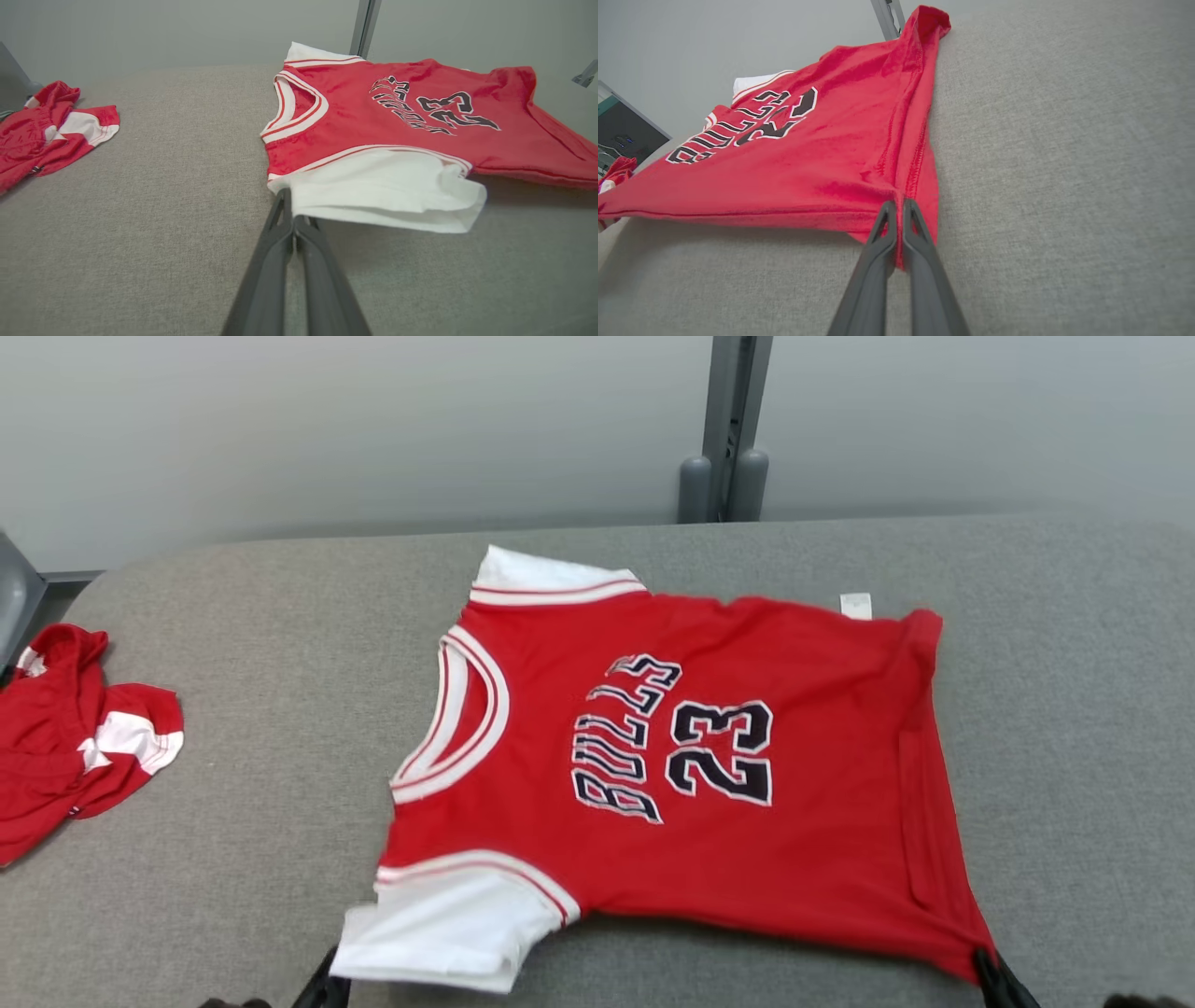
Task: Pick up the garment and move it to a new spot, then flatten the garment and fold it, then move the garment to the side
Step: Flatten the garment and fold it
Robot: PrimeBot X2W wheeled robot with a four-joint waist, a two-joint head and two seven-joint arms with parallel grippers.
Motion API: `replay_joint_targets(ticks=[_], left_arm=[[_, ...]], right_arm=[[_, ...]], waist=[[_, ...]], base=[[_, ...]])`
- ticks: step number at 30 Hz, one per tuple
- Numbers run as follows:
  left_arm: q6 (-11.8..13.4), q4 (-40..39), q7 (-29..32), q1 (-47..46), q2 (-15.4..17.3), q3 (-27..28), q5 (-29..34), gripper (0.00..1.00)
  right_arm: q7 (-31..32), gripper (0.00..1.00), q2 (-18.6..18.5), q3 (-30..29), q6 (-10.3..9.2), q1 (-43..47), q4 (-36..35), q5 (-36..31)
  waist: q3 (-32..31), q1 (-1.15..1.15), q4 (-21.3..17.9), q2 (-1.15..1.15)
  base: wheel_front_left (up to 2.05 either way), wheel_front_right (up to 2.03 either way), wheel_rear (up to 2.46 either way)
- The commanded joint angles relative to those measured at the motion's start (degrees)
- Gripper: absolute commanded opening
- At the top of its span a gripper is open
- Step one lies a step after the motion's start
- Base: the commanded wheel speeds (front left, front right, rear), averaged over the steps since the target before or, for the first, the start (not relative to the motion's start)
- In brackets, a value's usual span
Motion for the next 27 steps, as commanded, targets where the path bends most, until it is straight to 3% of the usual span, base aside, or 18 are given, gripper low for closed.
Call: replay_joint_targets(ticks=[1, 8, 15, 27], left_arm=[[0.3, -0.9, 0.5, 0.8, 0.4, 0.2, -0.3, 0.0], [2.2, -10.9, 9.9, 6.2, 2.1, 0.1, -0.5, 0.0], [2.6, -12.4, 13.2, 4.7, 2.7, 0.1, -0.9, 0.0], [-3.2, -3.2, 13.9, -13.8, 4.2, -2.4, -2.3, 0.0]], right_arm=[[0.3, 0.0, -0.3, -0.7, 0.01, 1.3, -0.5, -0.2], [3.5, 0.0, 0.8, -7.6, 0.01, 9.7, -4.7, -3.2], [6.2, 0.0, 3.2, -11.1, 0.0, 10.1, -7.6, -5.1], [9.6, 0.0, 4.0, -11.6, 0.01, -2.6, -7.1, -7.8]], waist=[[-0.5, 0.0, 0.3, 0.0], [-1.1, 0.0, 0.8, 0.0], [0.3, 0.0, -0.1, 0.0], [8.0, 0.0, -1.9, 0.0]], base=[[0.0, 0.0, 0.0], [0.0, 0.0, 0.0], [0.0, 0.0, 0.0], [0.0, 0.0, 0.0]])
